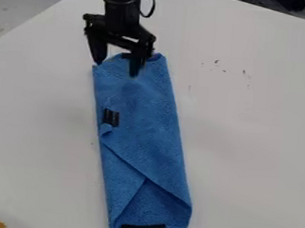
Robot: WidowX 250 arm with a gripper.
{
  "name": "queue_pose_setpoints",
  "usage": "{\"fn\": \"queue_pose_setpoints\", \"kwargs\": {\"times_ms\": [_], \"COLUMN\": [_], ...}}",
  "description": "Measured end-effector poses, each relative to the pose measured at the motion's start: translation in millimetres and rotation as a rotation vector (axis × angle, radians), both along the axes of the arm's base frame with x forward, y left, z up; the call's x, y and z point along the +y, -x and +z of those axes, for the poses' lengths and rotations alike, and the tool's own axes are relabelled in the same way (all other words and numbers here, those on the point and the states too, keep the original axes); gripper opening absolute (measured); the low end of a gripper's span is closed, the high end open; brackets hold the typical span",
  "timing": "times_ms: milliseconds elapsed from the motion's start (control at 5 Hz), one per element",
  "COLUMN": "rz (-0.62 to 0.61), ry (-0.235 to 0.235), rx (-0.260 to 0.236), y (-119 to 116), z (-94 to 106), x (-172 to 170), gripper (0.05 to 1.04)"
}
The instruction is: Le robot déplacer le tissu à gauche de la table
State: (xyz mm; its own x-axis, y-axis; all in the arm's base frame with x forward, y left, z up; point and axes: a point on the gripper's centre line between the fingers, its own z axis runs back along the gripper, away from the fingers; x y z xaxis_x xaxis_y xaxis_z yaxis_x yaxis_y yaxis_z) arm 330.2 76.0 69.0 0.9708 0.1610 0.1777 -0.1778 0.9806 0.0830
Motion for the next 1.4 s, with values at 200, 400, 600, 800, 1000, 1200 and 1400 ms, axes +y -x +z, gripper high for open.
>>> {"fn": "queue_pose_setpoints", "kwargs": {"times_ms": [200, 400, 600, 800, 1000, 1200, 1400], "rz": [0.065, 0.139, 0.153, 0.147, 0.152, 0.16, 0.166], "ry": [0.014, 0.01, 0.016, 0.017, 0.023, 0.04, 0.058], "rx": [-0.016, -0.008, -0.029, -0.04, -0.031, -0.027, -0.028], "y": [25, 41, 41, 39, 40, 39, 39], "z": [-13.0, -30.4, -33.1, -33.9, -42.4, -50.6, -55.4], "x": [-20, -32, -34, -33, -26, -21, -19], "gripper": [1.0, 1.0, 1.0, 1.0, 1.0, 1.0, 0.968]}}
